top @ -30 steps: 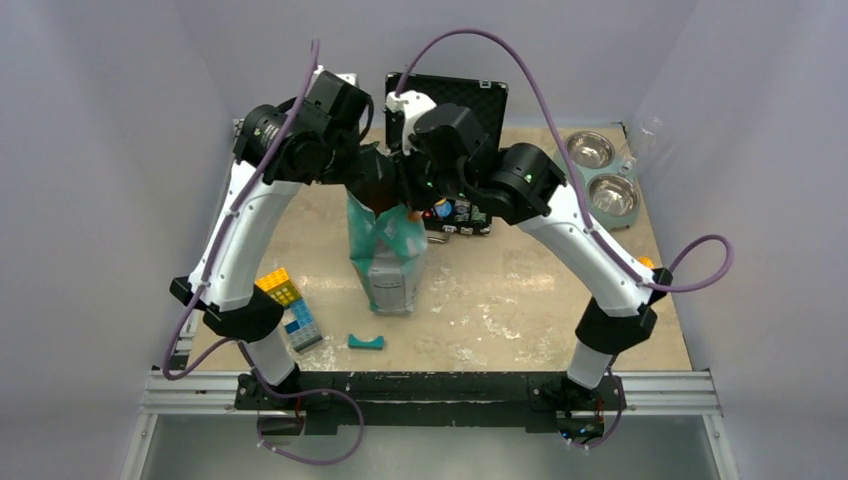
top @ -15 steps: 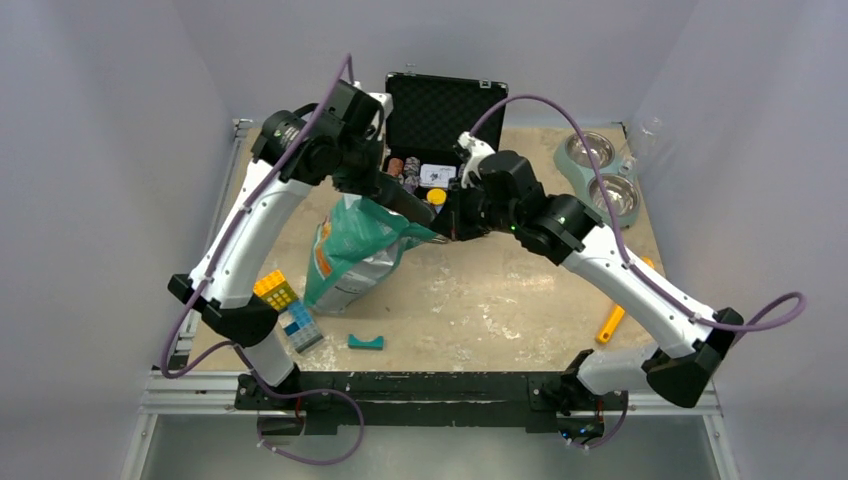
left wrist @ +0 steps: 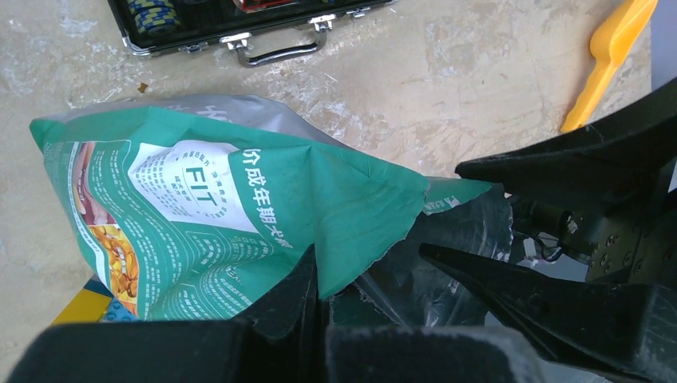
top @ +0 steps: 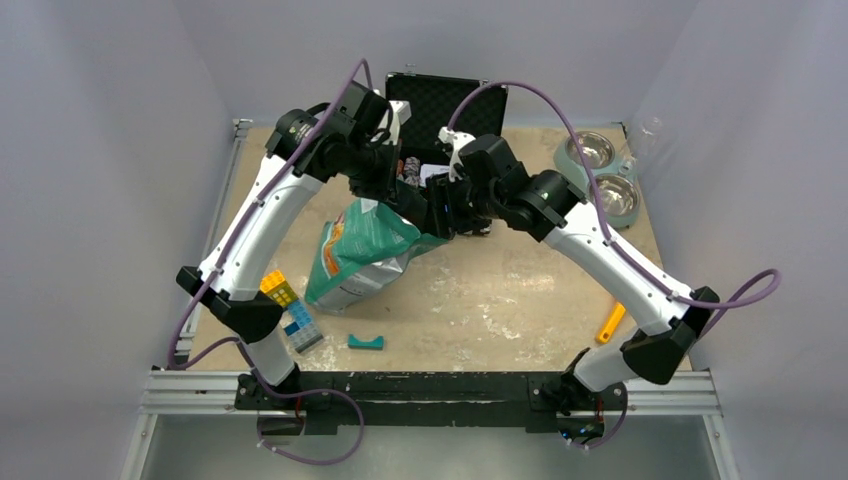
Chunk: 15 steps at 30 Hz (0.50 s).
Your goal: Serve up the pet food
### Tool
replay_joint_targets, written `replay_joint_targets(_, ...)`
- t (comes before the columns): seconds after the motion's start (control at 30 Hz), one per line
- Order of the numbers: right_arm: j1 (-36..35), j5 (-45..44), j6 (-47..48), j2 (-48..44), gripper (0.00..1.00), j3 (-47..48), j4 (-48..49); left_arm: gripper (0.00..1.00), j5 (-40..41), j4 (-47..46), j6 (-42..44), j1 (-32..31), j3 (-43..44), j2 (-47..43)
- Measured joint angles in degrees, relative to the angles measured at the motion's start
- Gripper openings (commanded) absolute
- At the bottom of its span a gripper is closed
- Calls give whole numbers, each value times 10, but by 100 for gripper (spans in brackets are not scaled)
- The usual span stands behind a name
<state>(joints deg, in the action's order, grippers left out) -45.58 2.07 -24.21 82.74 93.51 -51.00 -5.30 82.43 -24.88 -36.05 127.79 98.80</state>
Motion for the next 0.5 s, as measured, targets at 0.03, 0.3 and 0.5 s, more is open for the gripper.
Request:
replay_joint_targets(0.03,0,0,5,10,59,13,-5,0,-3,0,0,0,0,0)
replay_joint_targets(0.3,7,-6,47,58,9,67,-24,0,-15,6,5,0,0,0)
replay_joint_targets(0.5,9,-8,58,79,0,100,-51,6,-12,18,17,0,9,2)
